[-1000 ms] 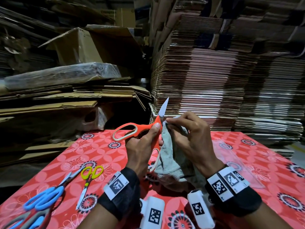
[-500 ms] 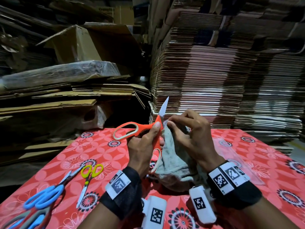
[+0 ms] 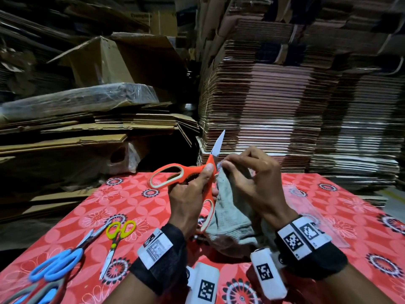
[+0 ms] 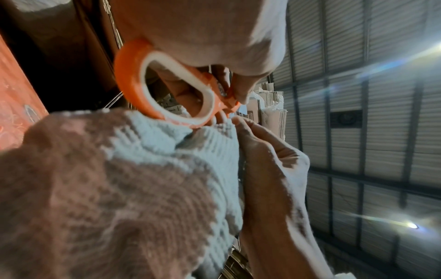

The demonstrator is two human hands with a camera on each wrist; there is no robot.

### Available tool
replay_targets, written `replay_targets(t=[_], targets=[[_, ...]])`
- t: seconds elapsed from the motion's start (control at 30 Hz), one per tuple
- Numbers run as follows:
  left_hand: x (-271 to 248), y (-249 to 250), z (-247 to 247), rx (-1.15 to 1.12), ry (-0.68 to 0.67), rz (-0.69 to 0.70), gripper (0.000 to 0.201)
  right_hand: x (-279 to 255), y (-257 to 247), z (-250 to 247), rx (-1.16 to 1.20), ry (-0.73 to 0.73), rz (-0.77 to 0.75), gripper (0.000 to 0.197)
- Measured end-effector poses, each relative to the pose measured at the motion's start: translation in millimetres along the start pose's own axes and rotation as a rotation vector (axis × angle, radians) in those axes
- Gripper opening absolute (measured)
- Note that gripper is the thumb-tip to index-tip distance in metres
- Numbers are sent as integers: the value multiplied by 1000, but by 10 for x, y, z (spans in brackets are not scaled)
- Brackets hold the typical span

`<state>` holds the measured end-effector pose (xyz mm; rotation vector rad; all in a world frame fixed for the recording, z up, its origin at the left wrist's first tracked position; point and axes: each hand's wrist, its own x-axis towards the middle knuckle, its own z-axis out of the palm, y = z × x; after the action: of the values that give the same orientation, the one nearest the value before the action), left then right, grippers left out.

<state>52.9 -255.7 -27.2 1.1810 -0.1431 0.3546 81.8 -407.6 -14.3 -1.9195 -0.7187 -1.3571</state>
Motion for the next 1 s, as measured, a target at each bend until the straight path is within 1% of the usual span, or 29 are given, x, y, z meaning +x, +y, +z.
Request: replay_targets(t=[0.07, 0.13, 0.17, 0.23, 0.3, 0.33, 0.4, 0.5, 0.57, 0.67, 0.73, 0.8, 0.9, 0.93, 1.0], targets=[[0, -5, 1, -1, -13, -12, 31, 44, 60, -52, 13, 43, 100, 11], [14, -35, 1, 29, -22, 10, 33, 95, 172, -135, 12, 86, 195, 16], [21, -55, 4, 40, -22, 23, 32, 107, 209, -167, 6, 109, 218, 20], [40, -83, 0, 44, -11, 43, 28, 90, 168, -142, -1, 131, 185, 20], [58, -94, -13, 32, 14, 45, 24, 17, 27, -25, 16, 101, 96, 10], [63, -83, -18, 22, 36, 47, 26, -23, -32, 38, 40, 83, 54, 7], [58, -63, -24, -14, 61, 38, 31, -65, -67, 105, 85, 47, 27, 8], [38, -41, 6, -70, 26, -18, 33, -15, 33, 20, 78, 31, 32, 9], [37, -41, 7, -58, 4, -44, 39, 30, 102, -53, 43, 65, 78, 10], [56, -49, -9, -43, 0, -46, 34, 87, 204, -125, 25, 135, 175, 13], [53, -61, -7, -53, 7, -44, 32, 83, 193, -110, 27, 144, 191, 14], [47, -69, -8, -52, 22, -43, 33, 40, 107, -34, 59, 102, 144, 10], [54, -55, -8, -56, 42, -26, 31, -18, -14, 67, 123, -20, 61, 8], [47, -47, -3, -56, 36, -26, 32, 0, -6, 48, 131, -46, 65, 8], [27, -24, 10, -81, 10, -35, 36, 66, 64, -47, 130, -34, 118, 11]])
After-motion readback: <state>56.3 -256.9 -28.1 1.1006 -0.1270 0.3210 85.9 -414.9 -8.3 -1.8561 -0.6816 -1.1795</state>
